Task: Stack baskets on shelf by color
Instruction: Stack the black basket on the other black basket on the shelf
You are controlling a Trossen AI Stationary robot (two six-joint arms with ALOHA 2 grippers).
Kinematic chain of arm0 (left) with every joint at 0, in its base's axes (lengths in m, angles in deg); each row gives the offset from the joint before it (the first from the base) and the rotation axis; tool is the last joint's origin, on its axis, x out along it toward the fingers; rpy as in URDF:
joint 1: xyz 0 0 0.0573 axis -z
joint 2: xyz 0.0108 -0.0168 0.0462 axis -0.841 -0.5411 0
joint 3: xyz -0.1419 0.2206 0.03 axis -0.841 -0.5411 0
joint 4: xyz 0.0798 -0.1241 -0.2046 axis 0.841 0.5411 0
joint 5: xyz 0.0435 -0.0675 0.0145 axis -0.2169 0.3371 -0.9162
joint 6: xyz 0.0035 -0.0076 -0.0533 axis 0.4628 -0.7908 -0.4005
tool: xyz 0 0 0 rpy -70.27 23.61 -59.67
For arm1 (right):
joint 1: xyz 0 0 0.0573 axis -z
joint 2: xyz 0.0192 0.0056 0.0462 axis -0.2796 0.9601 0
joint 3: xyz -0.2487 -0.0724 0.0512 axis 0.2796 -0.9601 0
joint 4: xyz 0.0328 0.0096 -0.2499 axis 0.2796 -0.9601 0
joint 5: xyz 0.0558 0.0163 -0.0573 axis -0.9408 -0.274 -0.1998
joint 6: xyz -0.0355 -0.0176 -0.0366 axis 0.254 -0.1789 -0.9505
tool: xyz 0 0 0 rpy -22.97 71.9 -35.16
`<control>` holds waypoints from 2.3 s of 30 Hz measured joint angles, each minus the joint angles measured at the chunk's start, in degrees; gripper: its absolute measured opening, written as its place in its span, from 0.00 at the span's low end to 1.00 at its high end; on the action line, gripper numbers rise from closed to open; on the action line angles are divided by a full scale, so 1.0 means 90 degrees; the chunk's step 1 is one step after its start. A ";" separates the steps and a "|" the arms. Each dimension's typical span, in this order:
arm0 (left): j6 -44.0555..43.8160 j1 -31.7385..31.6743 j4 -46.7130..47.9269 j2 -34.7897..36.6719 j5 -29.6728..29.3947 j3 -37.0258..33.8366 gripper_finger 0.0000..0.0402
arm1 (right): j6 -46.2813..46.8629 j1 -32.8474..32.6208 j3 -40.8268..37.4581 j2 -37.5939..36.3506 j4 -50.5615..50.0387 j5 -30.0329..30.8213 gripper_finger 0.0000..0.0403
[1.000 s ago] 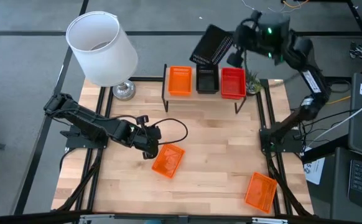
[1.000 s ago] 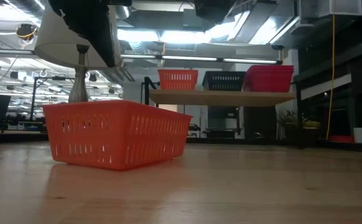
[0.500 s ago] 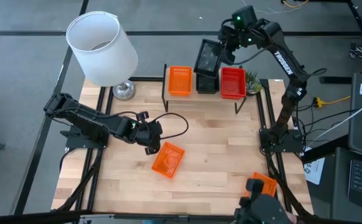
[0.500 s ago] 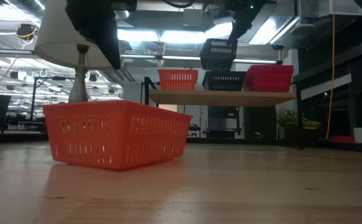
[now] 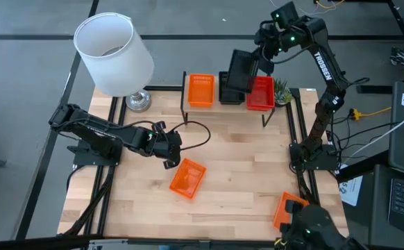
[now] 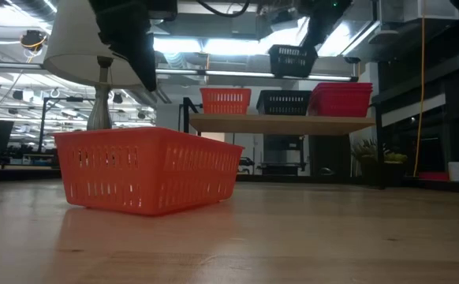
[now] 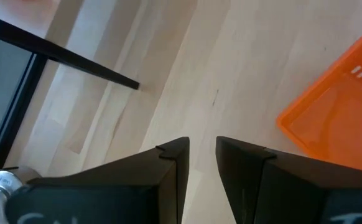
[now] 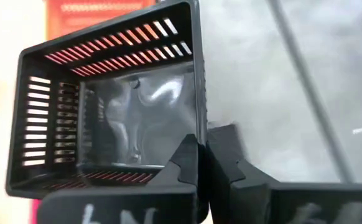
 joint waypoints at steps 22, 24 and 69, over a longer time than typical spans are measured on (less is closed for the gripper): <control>-0.0010 -0.0110 -0.0007 0.0000 0.0002 0.0000 0.18 | -0.0063 -0.0279 -0.0007 0.1047 -0.0312 -0.0185 0.04; -0.0010 -0.0110 -0.0007 0.0000 0.0002 0.0000 0.18 | -0.0065 -0.0316 -0.0007 0.1109 -0.0336 -0.0181 0.05; 0.0027 -0.0103 -0.0005 0.0000 0.0004 0.0000 0.18 | 0.0828 -0.1382 -0.0007 0.1827 0.1505 0.3668 0.33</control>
